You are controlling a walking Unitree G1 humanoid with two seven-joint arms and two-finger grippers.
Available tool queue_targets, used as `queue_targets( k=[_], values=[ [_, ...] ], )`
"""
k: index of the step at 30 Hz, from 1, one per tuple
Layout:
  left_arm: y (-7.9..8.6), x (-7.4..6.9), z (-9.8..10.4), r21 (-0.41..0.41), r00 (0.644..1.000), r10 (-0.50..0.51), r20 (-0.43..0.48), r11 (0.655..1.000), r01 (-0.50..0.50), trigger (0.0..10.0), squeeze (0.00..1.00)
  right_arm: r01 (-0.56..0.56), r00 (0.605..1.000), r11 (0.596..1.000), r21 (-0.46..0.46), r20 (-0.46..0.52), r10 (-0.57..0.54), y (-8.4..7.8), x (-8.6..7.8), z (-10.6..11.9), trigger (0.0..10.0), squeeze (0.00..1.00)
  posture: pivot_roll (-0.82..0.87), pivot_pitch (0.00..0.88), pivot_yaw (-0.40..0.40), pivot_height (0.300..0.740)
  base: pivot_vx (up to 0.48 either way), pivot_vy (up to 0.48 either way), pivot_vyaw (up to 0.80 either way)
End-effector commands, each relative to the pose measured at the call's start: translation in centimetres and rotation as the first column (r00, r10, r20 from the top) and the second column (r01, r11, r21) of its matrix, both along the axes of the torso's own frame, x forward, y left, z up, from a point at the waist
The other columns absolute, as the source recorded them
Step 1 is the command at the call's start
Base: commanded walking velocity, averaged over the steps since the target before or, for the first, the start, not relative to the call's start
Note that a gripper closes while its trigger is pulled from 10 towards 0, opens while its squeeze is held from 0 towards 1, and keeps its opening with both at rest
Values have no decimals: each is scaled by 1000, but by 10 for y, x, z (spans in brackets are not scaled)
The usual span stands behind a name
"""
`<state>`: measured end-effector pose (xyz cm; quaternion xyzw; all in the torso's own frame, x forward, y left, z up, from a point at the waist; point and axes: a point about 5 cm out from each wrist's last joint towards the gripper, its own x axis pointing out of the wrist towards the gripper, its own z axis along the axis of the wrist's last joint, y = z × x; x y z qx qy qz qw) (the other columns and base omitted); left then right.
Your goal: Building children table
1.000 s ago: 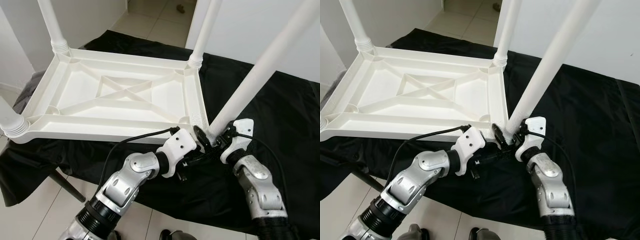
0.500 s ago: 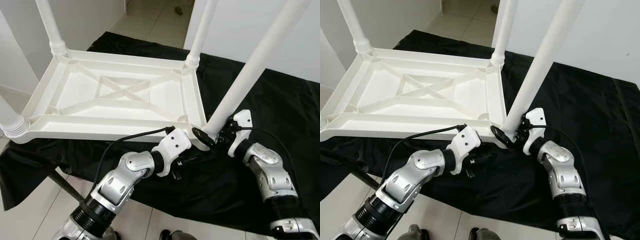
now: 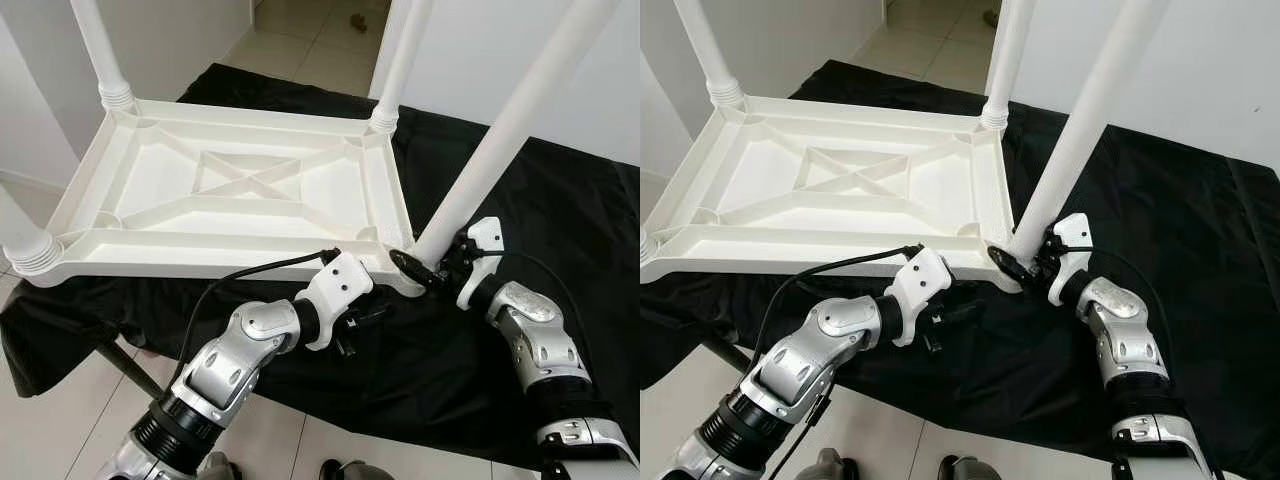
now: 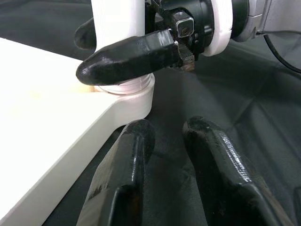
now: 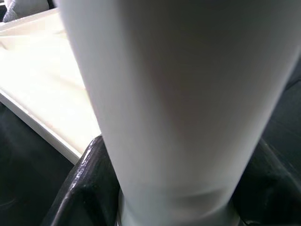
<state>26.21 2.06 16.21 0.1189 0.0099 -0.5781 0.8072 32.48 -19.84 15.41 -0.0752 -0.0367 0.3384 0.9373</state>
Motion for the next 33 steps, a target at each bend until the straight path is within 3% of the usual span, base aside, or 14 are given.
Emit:
queue_targets(
  k=[1, 7, 8, 10, 11, 20, 21, 25, 27, 29, 30, 31, 32, 33],
  values=[
    [-4, -5, -1, 9, 996, -83, -27, 996, 83, 10000, 0, 0, 1000, 999, 42, 19, -1, -1, 2, 4, 0, 0, 50, 103, -65, 740, 0, 0, 0],
    [-4, -4, -1, 7, 996, -83, -30, 996, 84, 10000, 0, 17, 1000, 999, 41, 11, -18, -3, 1, -1, 0, 0, 45, 96, -69, 740, 0, 0, 0],
    [-5, -5, -1, 5, 996, -84, -30, 996, 84, 10000, 0, 37, 999, 999, 39, 2, -37, -3, 0, -4, 4980, 0, 44, 97, -70, 740, 0, 0, 0],
    [-5, -4, -1, 5, 996, -84, -31, 996, 84, 10000, 0, 51, 999, 998, 38, -5, -51, -3, 0, -6, 4980, 0, 44, 97, -71, 740, 0, 0, 0],
    [-6, -5, -1, 4, 996, -84, -31, 996, 84, 10000, 0, 70, 997, 997, 42, -13, -70, -2, 0, -8, 10000, 0, 43, 96, -73, 740, 0, 0, 0],
    [-8, -5, -2, -12, 996, -78, -43, 997, 77, 10000, 0, 296, 953, 955, 28, -69, -294, 7, -4, -22, 10000, 0, 34, 95, -75, 740, 0, 0, 0],
    [-9, -5, -2, -16, 996, -75, -46, 997, 74, 10000, 0, 376, 926, 926, 34, -59, -374, 7, -6, -21, 10000, 0, 32, 100, -77, 740, 0, 0, 0],
    [-9, -5, -2, -17, 996, -74, -47, 997, 73, 10000, 0, 442, 897, 896, 44, -32, -441, 8, -8, -19, 10000, 0, 32, 108, -75, 740, 0, 0, 0],
    [-9, -6, -2, -17, 996, -74, -47, 997, 73, 10000, 0, 543, 840, 836, 80, -45, -541, 4, -11, -20, 10000, 0, 30, 114, -75, 740, 0, 0, 0],
    [-9, -6, -2, -17, 996, -74, -47, 997, 73, 10000, 0, 543, 840, 836, 80, -45, -541, 4, -11, -20, 10000, 0, 30, 114, -75, 740, 0, 0, 0],
    [-8, -5, -2, -15, 996, -74, -46, 997, 73, 10000, 0, 657, 754, 747, 105, -54, -655, 1, -16, -22, 10000, 0, 27, 120, -78, 740, 0, 0, 0],
    [-8, -5, -2, -15, 996, -74, -46, 997, 73, 10000, 0, 657, 754, 747, 105, -54, -655, 1, -16, -22, 10000, 0, 27, 120, -78, 740, 0, 0, 0],
    [-8, -6, -2, -16, 996, -74, -46, 997, 74, 10000, 0, 707, 706, 699, 108, -45, -707, 2, -22, -22, 10000, 0, 27, 120, -78, 740, 0, 0, 0],
    [-8, -6, -2, -16, 996, -74, -46, 997, 74, 10000, 0, 707, 706, 699, 108, -45, -707, 2, -22, -22, 10000, 0, 27, 120, -78, 740, 0, 0, 0]
  ],
)
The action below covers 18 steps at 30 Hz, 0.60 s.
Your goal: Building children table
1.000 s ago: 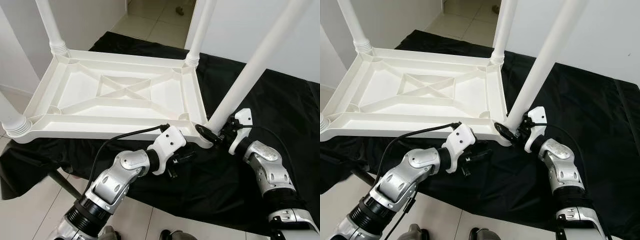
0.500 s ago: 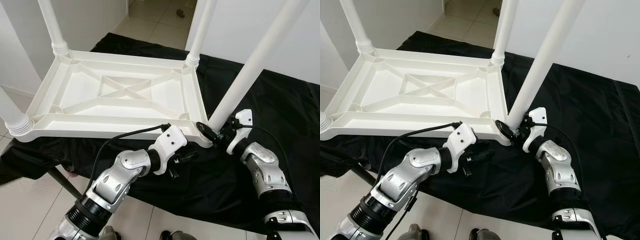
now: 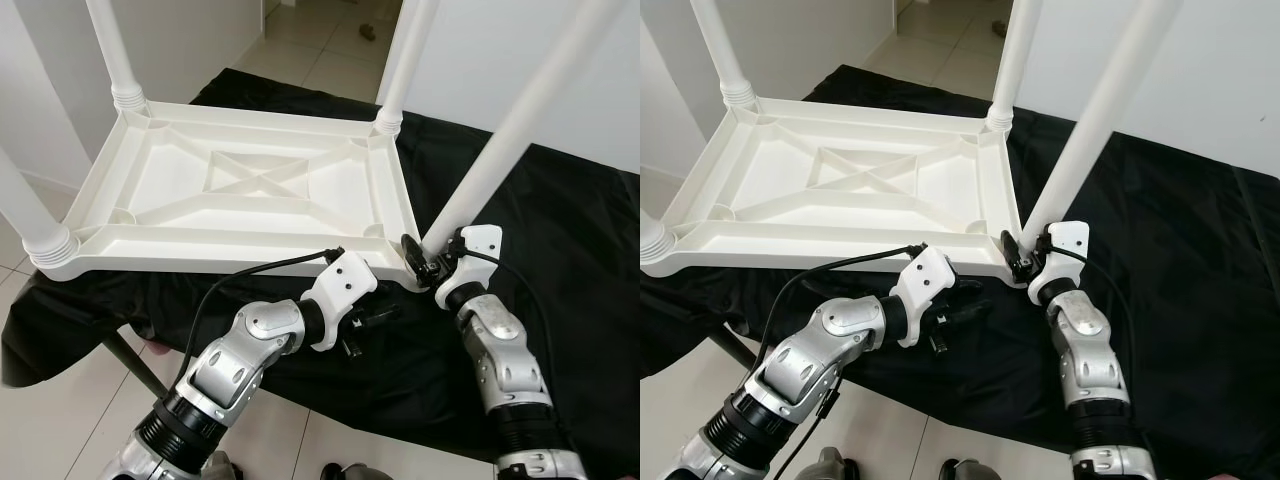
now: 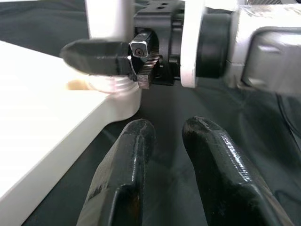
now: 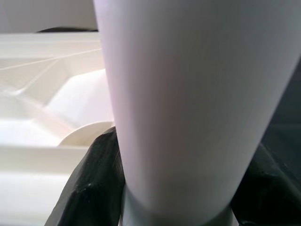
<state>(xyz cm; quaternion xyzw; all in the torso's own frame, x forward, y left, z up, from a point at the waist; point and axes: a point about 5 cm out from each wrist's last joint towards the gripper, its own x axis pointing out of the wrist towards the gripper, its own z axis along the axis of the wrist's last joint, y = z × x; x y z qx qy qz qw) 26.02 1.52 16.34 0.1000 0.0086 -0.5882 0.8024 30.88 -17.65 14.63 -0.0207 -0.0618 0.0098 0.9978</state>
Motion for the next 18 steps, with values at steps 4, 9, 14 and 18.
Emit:
queue_targets(
  k=[4, 9, 14, 18],
  values=[
    [-2, -1, -2, 17, 999, -47, -14, 999, 47, 10000, 0, 283, 958, 959, 13, -46, -282, -7, -22, -10, 10000, 0, 25, 128, -92, 740, 0, 0, 0],
    [-1, 2, 0, 10, 999, -36, -10, 999, 36, 10000, 0, 258, 965, 966, 30, -48, -257, 10, -24, -8, 10000, 0, 20, 131, -85, 740, 0, 0, 0],
    [0, 3, 1, 5, 999, -33, -13, 999, 33, 10000, 0, 181, 983, 982, 51, -24, -180, 10, -20, -4, 10000, 1000, 19, 136, -75, 740, 0, 0, 0],
    [1, 2, 1, 7, 999, -35, -14, 999, 35, 10000, 0, 95, 995, 993, 70, 11, -96, 7, -17, 1, 10000, 1000, 18, 137, -72, 740, 0, 0, 0]
  ],
)
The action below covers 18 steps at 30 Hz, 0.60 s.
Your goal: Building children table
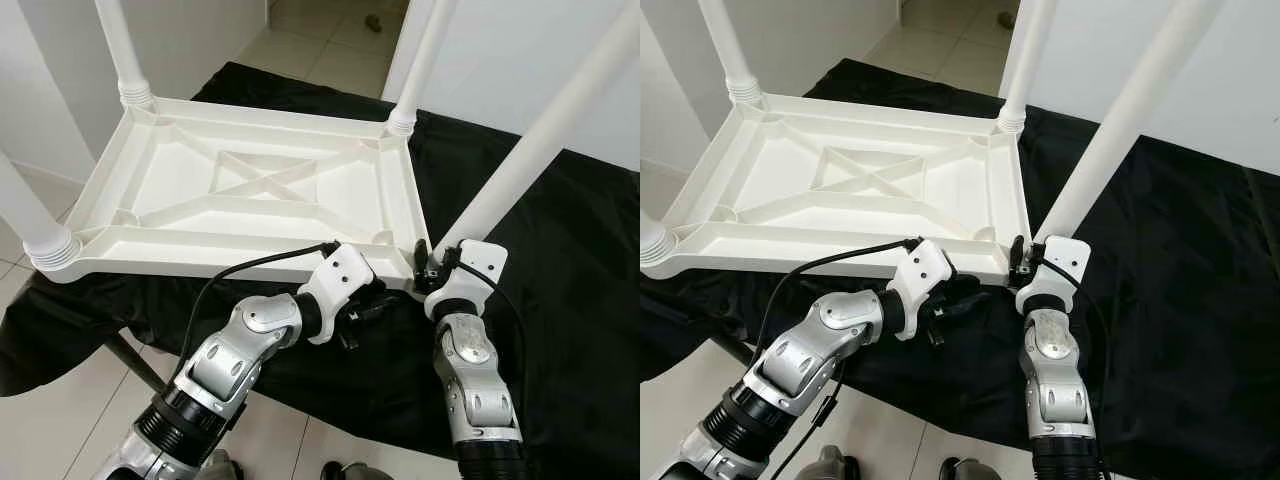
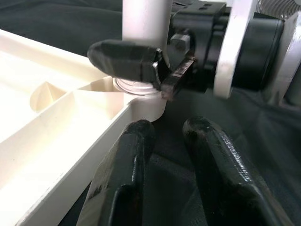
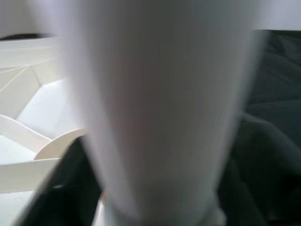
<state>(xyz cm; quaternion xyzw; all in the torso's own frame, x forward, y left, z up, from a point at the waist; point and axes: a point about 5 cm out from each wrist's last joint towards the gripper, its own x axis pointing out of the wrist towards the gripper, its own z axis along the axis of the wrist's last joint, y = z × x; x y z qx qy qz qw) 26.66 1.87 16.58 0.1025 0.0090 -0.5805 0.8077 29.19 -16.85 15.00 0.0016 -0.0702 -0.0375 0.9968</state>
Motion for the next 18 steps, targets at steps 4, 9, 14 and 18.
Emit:
queue_targets(
  k=[4, 9, 14, 18],
  values=[
    [-2, -6, -1, 2, 998, -57, -19, 998, 57, 10000, 0, -216, 976, 976, 4, 17, 216, -2, 0, 6, 10000, 1000, 18, 136, -69, 740, 0, 0, 0],
    [-3, -6, -1, -1, 998, -59, -20, 998, 59, 10000, 0, -386, 922, 921, -54, 8, 387, -4, -1, 11, 10000, 0, 23, 134, -69, 740, 0, 0, 0],
    [-3, -7, 0, -4, 998, -63, -20, 998, 63, 10000, 0, -460, 887, 883, -95, -7, 461, -20, 6, 15, 10000, 0, 33, 131, -64, 740, 0, 0, 0],
    [-2, -8, 0, 0, 998, -66, -22, 998, 66, 10000, 0, -521, 853, 845, -122, -32, 521, -32, 11, 17, 10000, 0, 44, 130, -55, 740, 0, 0, 0]
  ],
)
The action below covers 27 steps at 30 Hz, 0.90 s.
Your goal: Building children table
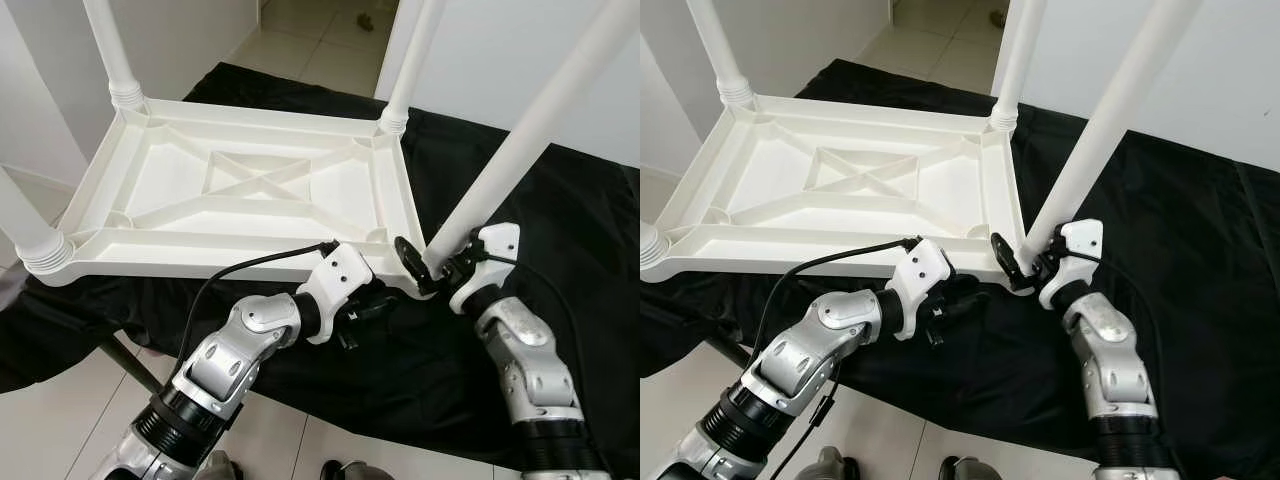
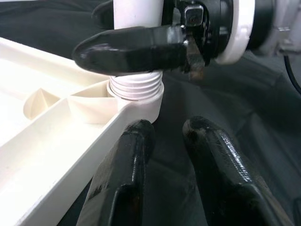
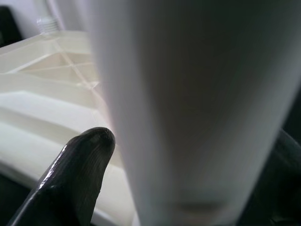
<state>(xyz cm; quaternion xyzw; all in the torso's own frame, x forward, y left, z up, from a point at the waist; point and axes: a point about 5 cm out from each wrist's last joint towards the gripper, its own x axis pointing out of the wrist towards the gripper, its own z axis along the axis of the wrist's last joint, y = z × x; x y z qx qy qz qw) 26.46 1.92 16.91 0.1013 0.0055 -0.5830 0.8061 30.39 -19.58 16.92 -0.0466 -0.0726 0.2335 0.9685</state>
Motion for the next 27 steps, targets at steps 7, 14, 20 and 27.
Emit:
queue_targets(
  k=[7, 14, 20, 27],
  values=[
    [0, -7, -2, 12, 998, -60, -25, 998, 60, 10000, 0, -131, 990, 990, -60, -58, 128, -20, 3, -7, 10000, 0, 72, 133, -41, 740, 0, 0, 0],
    [3, -9, 0, 21, 998, -63, -24, 998, 64, 10000, 0, -222, 971, 972, -75, -105, 214, -23, 6, -13, 10000, 0, 99, 132, -27, 740, 0, 0, 0],
    [4, -10, -1, 32, 997, -67, -28, 997, 68, 10000, 0, -257, 965, 964, -75, -81, 251, -20, 16, -5, 10000, 0, 113, 121, -11, 740, 0, 0, 0],
    [5, -11, 0, 38, 997, -72, -28, 997, 73, 10000, 0, -279, 960, 957, -83, -61, 275, -20, 22, 2, 10000, 0, 111, 115, -8, 740, 0, 0, 0]
  ],
)
